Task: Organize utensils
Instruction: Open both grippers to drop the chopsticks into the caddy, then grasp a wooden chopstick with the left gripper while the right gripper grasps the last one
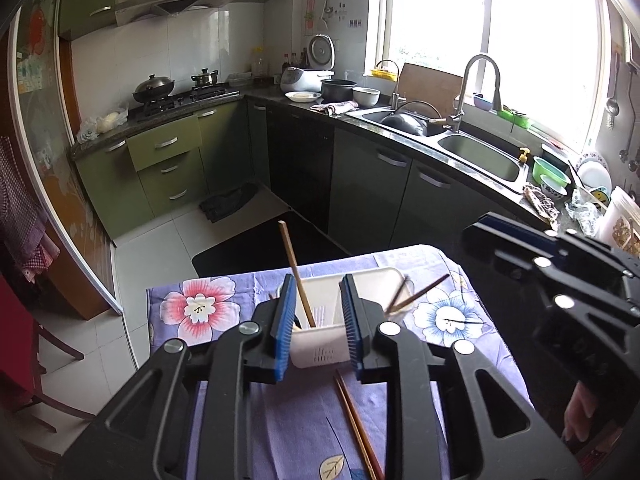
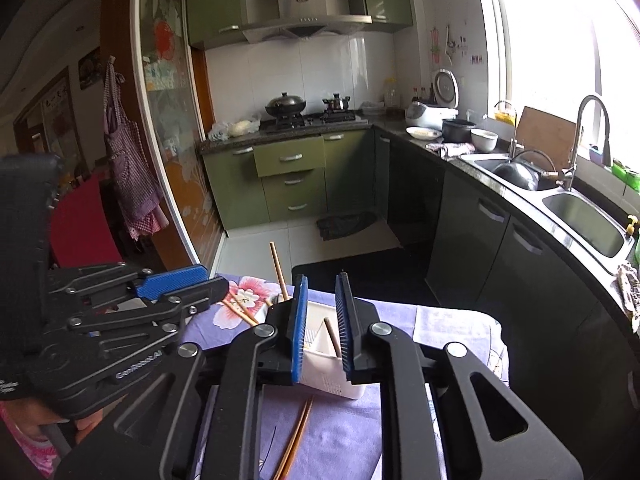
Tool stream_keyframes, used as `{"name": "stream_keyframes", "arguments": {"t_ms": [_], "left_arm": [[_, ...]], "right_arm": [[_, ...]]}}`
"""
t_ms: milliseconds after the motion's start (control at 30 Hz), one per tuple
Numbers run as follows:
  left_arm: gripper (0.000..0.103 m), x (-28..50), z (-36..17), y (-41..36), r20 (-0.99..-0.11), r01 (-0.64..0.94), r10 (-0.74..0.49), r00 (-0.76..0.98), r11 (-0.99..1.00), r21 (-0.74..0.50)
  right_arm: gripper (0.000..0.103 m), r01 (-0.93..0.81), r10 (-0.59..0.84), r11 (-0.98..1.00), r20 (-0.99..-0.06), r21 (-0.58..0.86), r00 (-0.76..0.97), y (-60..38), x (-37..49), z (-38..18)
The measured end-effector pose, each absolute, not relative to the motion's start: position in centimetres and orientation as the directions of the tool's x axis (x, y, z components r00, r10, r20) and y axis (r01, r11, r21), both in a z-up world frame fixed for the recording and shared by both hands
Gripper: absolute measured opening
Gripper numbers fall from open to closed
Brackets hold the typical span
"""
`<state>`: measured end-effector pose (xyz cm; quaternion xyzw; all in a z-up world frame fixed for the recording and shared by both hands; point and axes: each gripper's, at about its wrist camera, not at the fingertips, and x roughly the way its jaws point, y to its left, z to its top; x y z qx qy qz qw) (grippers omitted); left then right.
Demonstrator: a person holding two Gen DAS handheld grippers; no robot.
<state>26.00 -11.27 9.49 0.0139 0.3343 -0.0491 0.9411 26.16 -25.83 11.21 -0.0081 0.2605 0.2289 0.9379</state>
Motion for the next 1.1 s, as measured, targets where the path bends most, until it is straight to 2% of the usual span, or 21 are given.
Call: {"name": "stream_keyframes", "arguments": {"t_ms": [167, 533, 700, 1100], "left_arm": [[0.024, 23.4, 7.3, -11.5, -0.683, 0.107, -0.090, 0.725, 0.994, -0.017], [0.024, 23.1, -5.7, -12.6, -0.860, 0.071, -0.087, 0.503, 0.996, -0.059], [0.024, 24.7, -9.1, -13.3, -0.890, 0.041, -0.055, 0.453, 0.998, -0.041], [0.024, 27.8, -13.4, -14.6, -0.927, 0.005, -0.025, 0.374, 1.000, -0.025]], "right_arm": [[0.021, -0.429, 0.406, 0.900, -0.505, 0.078, 0.761, -27.1, 21.9, 10.4], [0.021, -0.379, 0.303, 0.924, -0.698, 0.049, 0.649, -28.4, 21.7, 0.5], [0.021, -0.378, 0.307, 0.923, -0.732, 0.074, 0.608, -28.8, 22.4, -2.8], [0.021, -0.351, 0.305, 0.930, -0.751, 0.105, 0.585, -30.3, 24.8, -4.4]]}}
